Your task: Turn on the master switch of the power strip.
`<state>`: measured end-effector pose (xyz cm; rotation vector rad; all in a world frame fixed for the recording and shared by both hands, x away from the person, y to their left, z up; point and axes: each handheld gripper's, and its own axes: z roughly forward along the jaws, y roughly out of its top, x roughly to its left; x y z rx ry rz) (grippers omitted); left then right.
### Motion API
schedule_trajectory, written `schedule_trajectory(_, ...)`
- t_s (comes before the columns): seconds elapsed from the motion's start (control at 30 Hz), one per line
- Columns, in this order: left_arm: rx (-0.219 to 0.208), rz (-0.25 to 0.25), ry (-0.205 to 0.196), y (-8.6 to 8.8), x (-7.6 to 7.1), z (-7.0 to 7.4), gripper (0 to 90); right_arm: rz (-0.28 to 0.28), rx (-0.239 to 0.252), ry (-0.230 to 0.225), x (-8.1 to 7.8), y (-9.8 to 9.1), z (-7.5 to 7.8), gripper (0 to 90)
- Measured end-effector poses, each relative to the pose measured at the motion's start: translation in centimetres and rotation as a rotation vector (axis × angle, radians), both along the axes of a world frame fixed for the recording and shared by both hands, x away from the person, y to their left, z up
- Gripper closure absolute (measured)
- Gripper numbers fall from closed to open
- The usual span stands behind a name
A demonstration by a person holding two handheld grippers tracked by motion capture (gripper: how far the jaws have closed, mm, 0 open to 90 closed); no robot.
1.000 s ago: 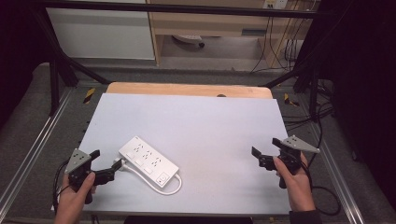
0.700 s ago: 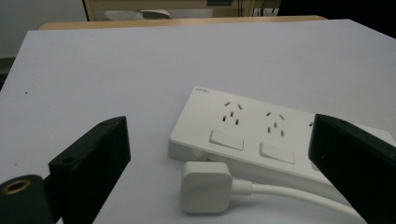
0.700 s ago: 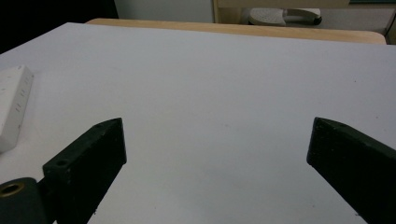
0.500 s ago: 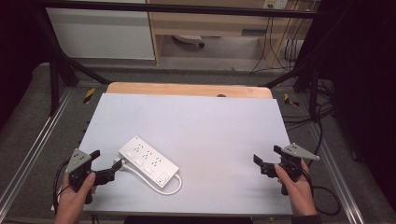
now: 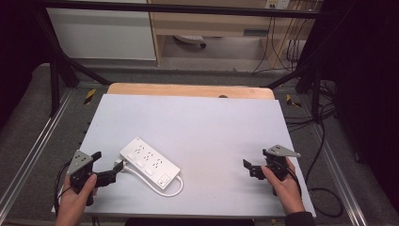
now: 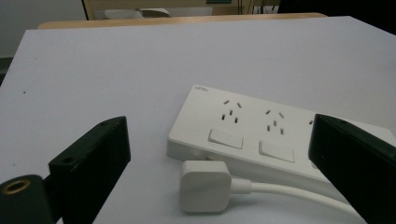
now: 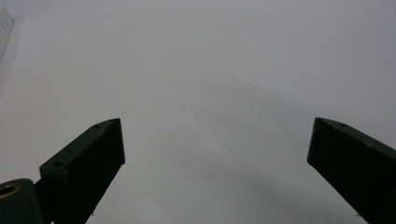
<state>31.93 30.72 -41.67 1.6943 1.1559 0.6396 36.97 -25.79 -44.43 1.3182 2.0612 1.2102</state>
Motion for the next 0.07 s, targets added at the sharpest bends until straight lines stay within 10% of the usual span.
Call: schedule_trajectory(0.07, 0.002, -0.001, 0.000, -0.01, 0.01, 0.00, 5.5, 0.005, -0.033, 0.013, 0.62, 0.49, -0.52, 4.5)
